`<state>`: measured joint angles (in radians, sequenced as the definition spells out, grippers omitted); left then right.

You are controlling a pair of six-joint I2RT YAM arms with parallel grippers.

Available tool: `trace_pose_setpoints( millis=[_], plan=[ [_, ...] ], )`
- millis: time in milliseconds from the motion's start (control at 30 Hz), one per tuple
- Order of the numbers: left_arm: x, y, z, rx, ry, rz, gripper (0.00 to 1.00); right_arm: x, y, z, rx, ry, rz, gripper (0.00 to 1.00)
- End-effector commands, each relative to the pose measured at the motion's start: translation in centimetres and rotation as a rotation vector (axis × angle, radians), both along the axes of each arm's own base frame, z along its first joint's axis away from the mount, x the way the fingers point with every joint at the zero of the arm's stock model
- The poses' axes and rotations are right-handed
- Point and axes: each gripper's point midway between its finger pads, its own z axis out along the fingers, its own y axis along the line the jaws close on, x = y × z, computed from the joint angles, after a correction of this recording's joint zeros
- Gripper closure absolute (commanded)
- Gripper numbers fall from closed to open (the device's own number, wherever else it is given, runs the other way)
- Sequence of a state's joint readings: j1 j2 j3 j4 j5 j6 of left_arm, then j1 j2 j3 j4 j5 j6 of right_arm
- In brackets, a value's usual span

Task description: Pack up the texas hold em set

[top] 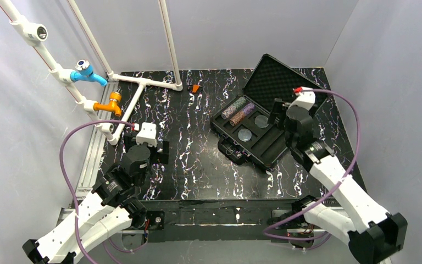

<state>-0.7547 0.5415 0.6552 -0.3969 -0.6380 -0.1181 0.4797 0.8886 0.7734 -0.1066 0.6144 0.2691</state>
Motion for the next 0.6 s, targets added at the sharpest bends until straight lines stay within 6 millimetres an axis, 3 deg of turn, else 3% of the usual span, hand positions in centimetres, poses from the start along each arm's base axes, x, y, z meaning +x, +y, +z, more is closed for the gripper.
trace_pose_setpoints(
  millis=[0, 200, 400, 567],
  plan=[
    [-0.1, -0.3, 0.0, 0.007, 0.005, -0.028, 0.02, 2.4, -1.1, 3.3, -0.124, 0.029, -0.075, 0.02],
    [-0.5, -1.1, -0.1, -0.004, 0.025, -0.080, 0.02, 7.5, -2.1, 4.0, -0.208, 0.164, -0.125, 0.02],
    [-0.9, -1.6, -0.1, -0.015, 0.037, -0.119, 0.02, 11.3, -5.5, 4.2, -0.244, 0.248, -0.193, 0.02],
    [-1.1, -2.2, -0.2, -0.026, 0.049, -0.146, 0.02, 12.9, -9.2, 3.3, -0.282, 0.313, -0.272, 0.02]
  ],
)
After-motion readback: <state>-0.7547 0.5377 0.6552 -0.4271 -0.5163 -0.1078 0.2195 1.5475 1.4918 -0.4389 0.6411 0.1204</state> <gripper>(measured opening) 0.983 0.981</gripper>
